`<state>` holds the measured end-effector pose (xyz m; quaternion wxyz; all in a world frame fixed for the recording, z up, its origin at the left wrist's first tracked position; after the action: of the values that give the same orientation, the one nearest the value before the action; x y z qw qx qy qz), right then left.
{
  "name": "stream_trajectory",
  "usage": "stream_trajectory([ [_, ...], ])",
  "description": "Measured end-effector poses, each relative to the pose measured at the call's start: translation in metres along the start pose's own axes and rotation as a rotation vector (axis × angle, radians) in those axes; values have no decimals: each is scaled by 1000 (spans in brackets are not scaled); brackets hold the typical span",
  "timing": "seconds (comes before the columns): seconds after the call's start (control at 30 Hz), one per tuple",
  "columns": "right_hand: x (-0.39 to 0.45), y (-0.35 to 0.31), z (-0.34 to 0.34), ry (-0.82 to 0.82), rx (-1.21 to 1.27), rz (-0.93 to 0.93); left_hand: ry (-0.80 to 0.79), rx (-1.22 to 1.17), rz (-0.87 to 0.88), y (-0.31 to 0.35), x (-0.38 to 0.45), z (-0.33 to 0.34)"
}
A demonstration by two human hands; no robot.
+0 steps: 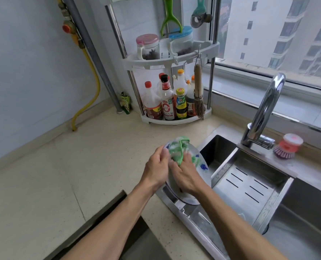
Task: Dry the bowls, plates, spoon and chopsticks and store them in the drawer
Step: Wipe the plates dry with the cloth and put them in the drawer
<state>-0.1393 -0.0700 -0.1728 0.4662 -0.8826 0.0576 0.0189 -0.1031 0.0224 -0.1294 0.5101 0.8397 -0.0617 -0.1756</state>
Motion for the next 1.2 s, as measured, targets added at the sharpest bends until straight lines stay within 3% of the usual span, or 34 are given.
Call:
stream_trajectory([
  [0.03,-1,-5,0,16,26,8,3,-6,6,2,0,-1],
  [0.13,-28,-39,17,-106,93,-238,32,-42,-24,1,6,-16],
  [0.2,-31,-35,21,-143,81,-287,29,-31,-19,2,5,-23],
  [0.33,-1,-9,-2,117,98,31,15,74,36,12,-3,-15],
  [0.5,-28,-55,11,25,70,-323,31,8,33,14,1,-26],
  [0.57,-13,-24,-4,122,-45,-195,20,60,48,15,-4,-26],
  [0.6,-7,-4,-14,180,-76,-45,23,97,59,15,-7,-24],
  [0.67,-7,8,-20,248,-10,151,46,184,97,21,-13,-20],
  [0.73,-14,-23,-16,281,129,-53,72,240,135,27,-15,-18],
  [0.8,-25,-47,-4,199,62,-260,65,206,150,28,-13,-21],
  [0.83,-27,-39,-3,170,-10,-253,54,189,149,28,-13,-22],
  [0.97,-25,9,-23,291,8,184,29,249,163,29,-21,-16],
  [1.03,-28,-20,-22,304,123,77,20,242,162,34,-22,-10],
  [1.1,-44,-56,-8,172,135,-187,15,138,130,34,-18,-16],
  [1.2,-77,-60,8,-63,166,-298,36,73,85,30,-10,-34],
])
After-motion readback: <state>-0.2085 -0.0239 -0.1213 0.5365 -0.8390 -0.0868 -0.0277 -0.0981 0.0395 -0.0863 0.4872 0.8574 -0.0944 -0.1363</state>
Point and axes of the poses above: each hand's wrist, its own x-axis towards the middle knuckle, its own z-axis out of the palm, y = z × x, the point moved 8 cm from there along x, towards the middle knuckle, and after that the axes turned 5 degrees about -z, right-handed, at the moved point
